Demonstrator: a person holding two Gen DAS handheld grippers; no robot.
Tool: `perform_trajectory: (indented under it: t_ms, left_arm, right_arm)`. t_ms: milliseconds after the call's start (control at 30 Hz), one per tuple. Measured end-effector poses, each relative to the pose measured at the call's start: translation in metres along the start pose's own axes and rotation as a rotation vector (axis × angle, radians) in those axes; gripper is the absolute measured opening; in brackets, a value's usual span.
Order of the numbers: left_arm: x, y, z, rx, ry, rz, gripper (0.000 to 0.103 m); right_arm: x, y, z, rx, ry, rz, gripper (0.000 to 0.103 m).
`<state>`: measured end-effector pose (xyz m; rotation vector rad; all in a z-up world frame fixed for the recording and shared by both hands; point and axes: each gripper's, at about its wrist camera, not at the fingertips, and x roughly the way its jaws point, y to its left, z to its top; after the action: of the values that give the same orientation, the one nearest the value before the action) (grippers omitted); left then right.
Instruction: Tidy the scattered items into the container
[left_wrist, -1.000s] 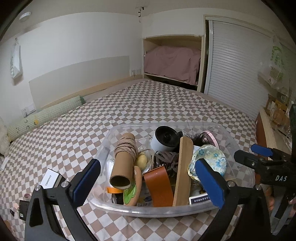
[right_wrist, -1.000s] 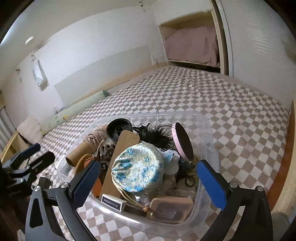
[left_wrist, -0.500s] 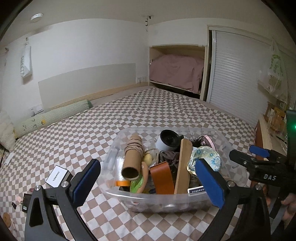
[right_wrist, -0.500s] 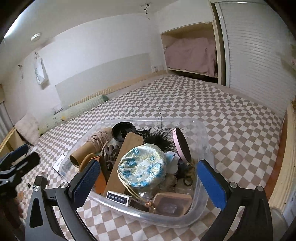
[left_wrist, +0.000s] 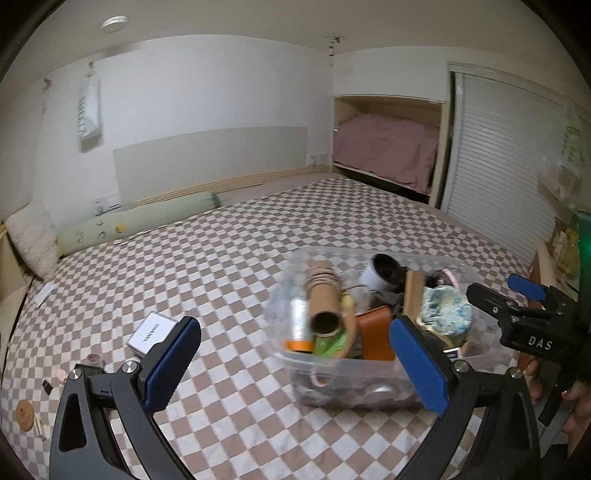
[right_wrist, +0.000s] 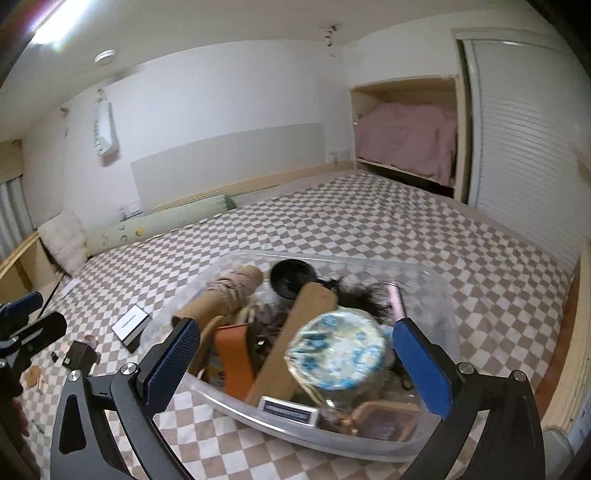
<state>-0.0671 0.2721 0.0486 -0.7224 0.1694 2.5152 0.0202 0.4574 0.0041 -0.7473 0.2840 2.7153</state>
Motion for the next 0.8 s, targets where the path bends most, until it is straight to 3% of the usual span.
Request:
perform_trajectory:
  t_ms: [467,800]
  left_arm:
    - [-0.021,0.116,-0.025,-0.17,-0.001,0.203,0.103]
    - [-0.04,0.182,-0.05,-0.214,0.007,0.322,0.103]
  right_arm:
    - [0.012,0.079,0.002,-0.128,0.017,0.104,0.103]
    - [0.026,0.131,-0.002,-0.182,0.042,0.158,0.103]
